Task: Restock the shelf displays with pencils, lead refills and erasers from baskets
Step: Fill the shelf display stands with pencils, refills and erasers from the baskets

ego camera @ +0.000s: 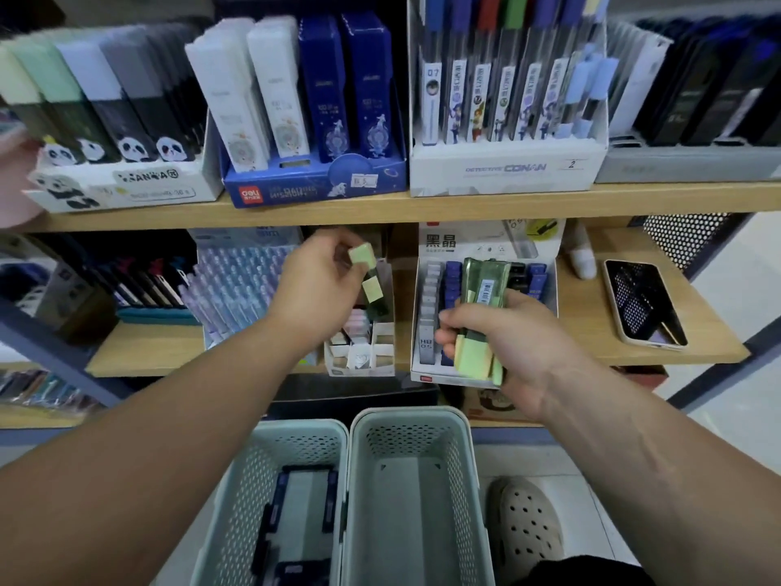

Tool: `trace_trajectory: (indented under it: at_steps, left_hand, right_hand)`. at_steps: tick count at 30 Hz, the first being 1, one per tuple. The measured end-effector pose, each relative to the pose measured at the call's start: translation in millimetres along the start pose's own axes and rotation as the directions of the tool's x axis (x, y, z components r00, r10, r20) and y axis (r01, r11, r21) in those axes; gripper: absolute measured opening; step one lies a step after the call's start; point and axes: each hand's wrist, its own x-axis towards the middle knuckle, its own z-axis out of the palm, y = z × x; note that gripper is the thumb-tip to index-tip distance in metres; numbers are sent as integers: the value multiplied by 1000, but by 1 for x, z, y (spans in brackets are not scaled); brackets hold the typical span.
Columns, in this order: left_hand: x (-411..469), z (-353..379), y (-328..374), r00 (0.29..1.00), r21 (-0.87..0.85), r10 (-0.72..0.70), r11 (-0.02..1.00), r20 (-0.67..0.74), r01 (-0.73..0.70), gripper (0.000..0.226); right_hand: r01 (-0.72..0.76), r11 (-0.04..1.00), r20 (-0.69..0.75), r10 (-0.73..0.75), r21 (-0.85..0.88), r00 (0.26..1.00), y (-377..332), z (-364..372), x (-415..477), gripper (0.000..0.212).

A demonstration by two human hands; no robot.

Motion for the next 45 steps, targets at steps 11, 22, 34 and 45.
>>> trace_trajectory:
  at_steps: [11, 22, 34, 45]
  left_hand:
    - [37, 15, -9, 997, 273, -55, 961, 52, 39, 12]
    - [58, 25, -16, 976, 483, -122, 875, 179, 21, 11]
    - [63, 26, -18, 982, 652, -102, 758, 158, -27, 13]
    - [24, 7, 8, 993, 304, 99, 946, 61, -112, 18]
  right_hand:
    - [-11, 1000, 17, 11, 0, 1000, 1, 8, 7, 20]
    - [-17, 1000, 17, 17, -24, 1000, 5, 11, 19, 21]
    - [-73, 997, 43, 75, -36, 996, 10, 11, 23, 21]
    - [-160, 985, 167, 168, -62, 972, 12, 13, 23, 34]
